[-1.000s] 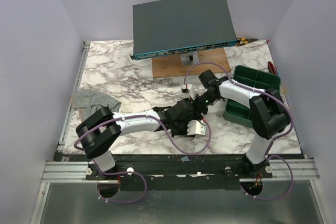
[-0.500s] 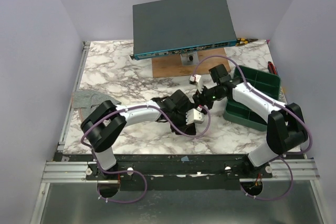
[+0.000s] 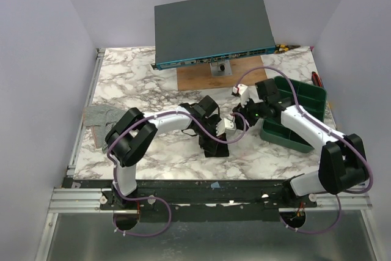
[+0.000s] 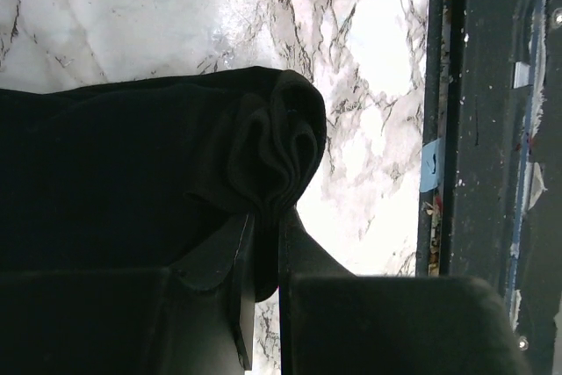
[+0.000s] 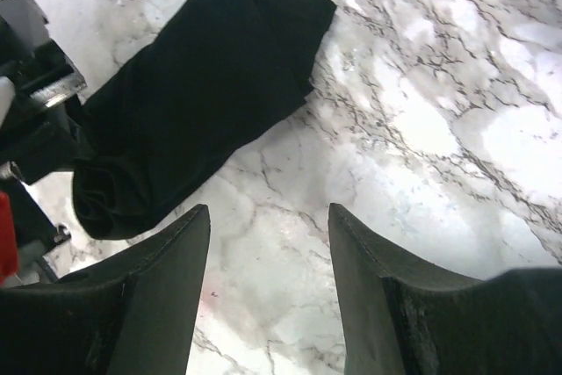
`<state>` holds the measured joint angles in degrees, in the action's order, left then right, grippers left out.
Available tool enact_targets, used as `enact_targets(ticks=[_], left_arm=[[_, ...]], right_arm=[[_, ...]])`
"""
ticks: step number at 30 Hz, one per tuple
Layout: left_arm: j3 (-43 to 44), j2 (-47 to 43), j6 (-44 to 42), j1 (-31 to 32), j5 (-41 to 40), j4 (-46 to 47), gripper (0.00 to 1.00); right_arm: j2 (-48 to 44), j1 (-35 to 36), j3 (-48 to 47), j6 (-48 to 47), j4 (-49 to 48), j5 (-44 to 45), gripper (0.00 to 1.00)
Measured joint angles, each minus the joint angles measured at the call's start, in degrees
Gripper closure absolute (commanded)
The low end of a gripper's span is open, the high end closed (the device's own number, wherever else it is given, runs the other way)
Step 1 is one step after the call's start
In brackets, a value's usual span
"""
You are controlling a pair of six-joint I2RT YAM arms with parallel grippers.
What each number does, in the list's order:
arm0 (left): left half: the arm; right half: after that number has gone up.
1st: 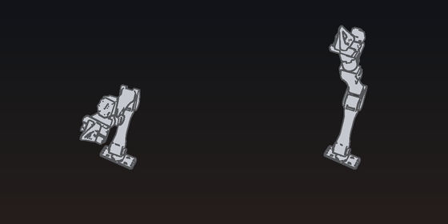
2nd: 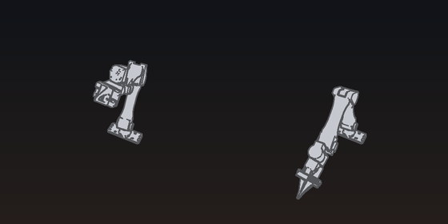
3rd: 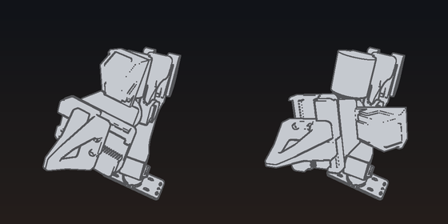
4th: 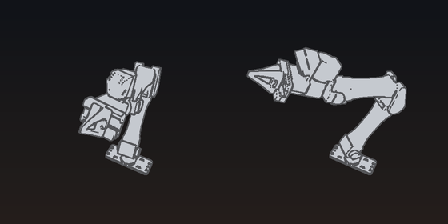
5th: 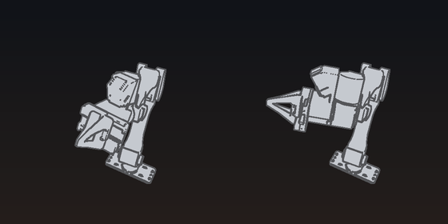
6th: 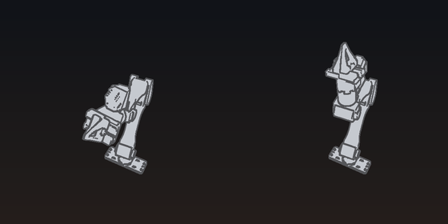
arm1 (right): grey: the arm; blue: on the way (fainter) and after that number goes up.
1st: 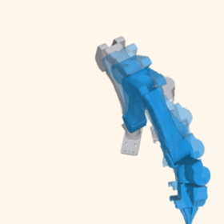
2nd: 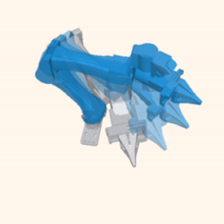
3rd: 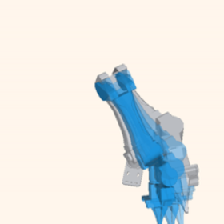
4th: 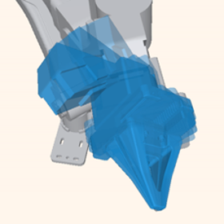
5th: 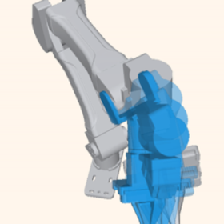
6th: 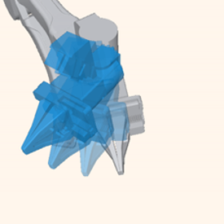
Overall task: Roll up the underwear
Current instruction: Roll the underwear to the center of the board.
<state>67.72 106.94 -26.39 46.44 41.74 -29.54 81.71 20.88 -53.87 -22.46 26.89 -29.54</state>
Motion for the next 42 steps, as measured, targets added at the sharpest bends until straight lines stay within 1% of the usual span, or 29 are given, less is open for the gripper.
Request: enact_targets(ticks=[6,13,25,28,32,35,42], left_arm=[[1.3,1.8,1.1,-2.0,3.5,-1.7,1.0],[6.1,6.7,2.3,-4.3,8.5,-6.5,1.0],[15.9,17.1,4.6,-8.2,17.7,-16.9,1.0],[19.2,20.3,5.0,-9.0,20.0,-20.3,1.0],[21.8,23.7,5.3,-10.2,23.0,-23.6,1.0],[22.3,24.6,5.5,-10.5,24.2,-24.6,1.0],[24.0,26.7,6.6,-11.1,25.6,-26.7,1.0]], right_arm=[[-1.5,-0.3,1.9,0.0,-1.1,3.9,0.42],[-5.9,-0.4,3.3,-1.0,-0.3,4.9,0.42],[-15.8,0.1,8.7,-9.7,4.3,3.1,0.43],[-15.7,3.0,9.0,-10.7,4.1,3.7,0.43],[-15.7,13.1,10.8,-11.0,1.7,7.3,0.43],[-14.5,19.0,11.8,-11.4,0.2,9.2,0.43],[-11.6,26.4,13.6,-13.3,-4.7,13.9,0.4]])
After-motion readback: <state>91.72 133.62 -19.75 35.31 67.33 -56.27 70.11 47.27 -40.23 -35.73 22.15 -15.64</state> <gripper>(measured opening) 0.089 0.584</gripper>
